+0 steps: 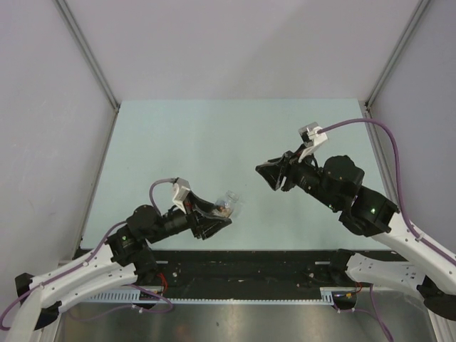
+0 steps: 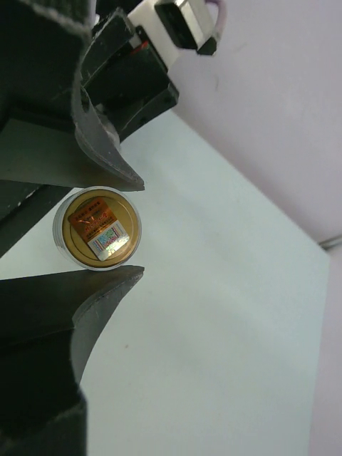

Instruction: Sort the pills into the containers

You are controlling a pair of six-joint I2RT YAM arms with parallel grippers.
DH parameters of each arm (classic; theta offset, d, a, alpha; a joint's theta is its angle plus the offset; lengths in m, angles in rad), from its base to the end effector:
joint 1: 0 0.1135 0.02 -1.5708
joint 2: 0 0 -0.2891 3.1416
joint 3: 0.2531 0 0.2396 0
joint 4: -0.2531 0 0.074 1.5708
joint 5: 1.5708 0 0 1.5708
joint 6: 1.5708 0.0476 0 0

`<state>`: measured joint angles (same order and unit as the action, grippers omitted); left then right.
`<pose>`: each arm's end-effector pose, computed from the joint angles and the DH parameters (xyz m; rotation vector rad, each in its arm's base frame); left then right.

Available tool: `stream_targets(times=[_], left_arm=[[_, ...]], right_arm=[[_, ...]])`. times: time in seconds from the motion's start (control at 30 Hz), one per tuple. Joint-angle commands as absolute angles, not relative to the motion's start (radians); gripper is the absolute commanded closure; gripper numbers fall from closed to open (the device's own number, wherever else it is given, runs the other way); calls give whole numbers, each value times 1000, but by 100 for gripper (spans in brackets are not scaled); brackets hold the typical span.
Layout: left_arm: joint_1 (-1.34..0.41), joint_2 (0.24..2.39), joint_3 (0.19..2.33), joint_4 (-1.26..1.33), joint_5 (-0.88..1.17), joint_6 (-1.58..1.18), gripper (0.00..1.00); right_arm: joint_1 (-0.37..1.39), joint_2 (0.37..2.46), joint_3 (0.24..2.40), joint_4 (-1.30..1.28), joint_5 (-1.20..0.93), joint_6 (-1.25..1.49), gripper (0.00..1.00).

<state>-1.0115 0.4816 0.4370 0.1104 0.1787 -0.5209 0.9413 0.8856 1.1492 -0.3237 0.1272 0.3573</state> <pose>0.0558 -0.1052 0.3050 0.5571 1.5714 -1.3363 0.1028 0.1309 0.4484 -0.3925 1.6606 0.8834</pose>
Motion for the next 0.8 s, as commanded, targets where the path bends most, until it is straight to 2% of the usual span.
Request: stream_targets(times=[0.0, 0.37, 0.57, 0.77], left_arm=[[-1006, 485, 408, 52, 95, -474, 99], [-982, 621, 334, 48, 75, -426, 100], [-879, 640, 310, 43, 169, -397, 100], [-844, 725, 334, 8, 120, -353, 100]], right_arm=[[940, 812, 1095, -387, 256, 312, 100], [919, 795, 988, -439, 272, 290, 100], [871, 790, 931, -422, 209, 293, 100], [827, 782, 905, -423, 147, 291, 100]])
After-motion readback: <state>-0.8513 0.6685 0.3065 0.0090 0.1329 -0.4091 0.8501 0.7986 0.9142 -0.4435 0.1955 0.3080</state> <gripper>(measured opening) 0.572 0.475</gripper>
